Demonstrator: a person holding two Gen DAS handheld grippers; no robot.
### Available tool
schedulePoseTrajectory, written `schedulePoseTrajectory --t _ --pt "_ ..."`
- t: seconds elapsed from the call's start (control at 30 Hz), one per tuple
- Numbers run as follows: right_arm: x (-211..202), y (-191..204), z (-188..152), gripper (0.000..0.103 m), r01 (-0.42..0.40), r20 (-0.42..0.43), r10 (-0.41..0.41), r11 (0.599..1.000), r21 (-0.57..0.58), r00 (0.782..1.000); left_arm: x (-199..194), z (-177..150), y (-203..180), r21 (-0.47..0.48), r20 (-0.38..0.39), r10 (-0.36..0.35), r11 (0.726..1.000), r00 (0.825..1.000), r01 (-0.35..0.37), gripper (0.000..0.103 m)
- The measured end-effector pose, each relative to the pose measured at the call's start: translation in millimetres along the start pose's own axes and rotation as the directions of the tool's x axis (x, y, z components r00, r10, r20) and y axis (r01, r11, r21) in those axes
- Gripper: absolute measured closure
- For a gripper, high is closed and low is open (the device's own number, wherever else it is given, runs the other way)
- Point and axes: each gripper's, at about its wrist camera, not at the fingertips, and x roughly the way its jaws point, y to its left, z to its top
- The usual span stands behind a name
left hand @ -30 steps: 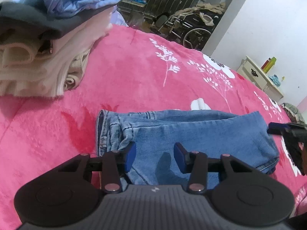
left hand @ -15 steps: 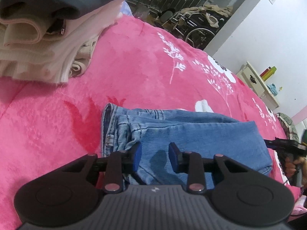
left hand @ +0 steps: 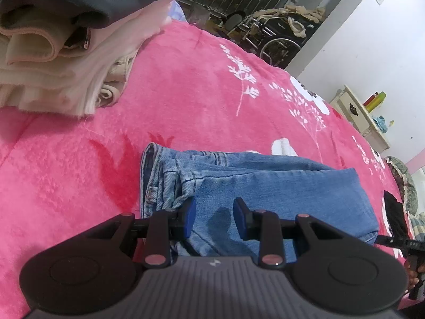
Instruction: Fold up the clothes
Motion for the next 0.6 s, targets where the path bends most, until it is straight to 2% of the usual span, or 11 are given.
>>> schedulePoseTrajectory --t 0.23,0.37,0.6 --pt "6 7 -13 0.048 -0.009 0.006 0.010 0.997 -0.073 1.000 1 -1 -2 0.009 0.005 0.007 1.000 1.000 -0.007 0.071" --pt "6 23 -23 0.048 0.033 0.003 -0.033 0.976 -0.214 0.999 1 -1 -1 0.006 0.006 0.009 1.000 1.000 -0.009 0.071" --pt "3 4 -10 0.049 0.018 0.076 -0.014 0.998 -0.052 0.997 1 -1 0 0.006 0.005 0.003 1.000 1.000 -0.003 0.071"
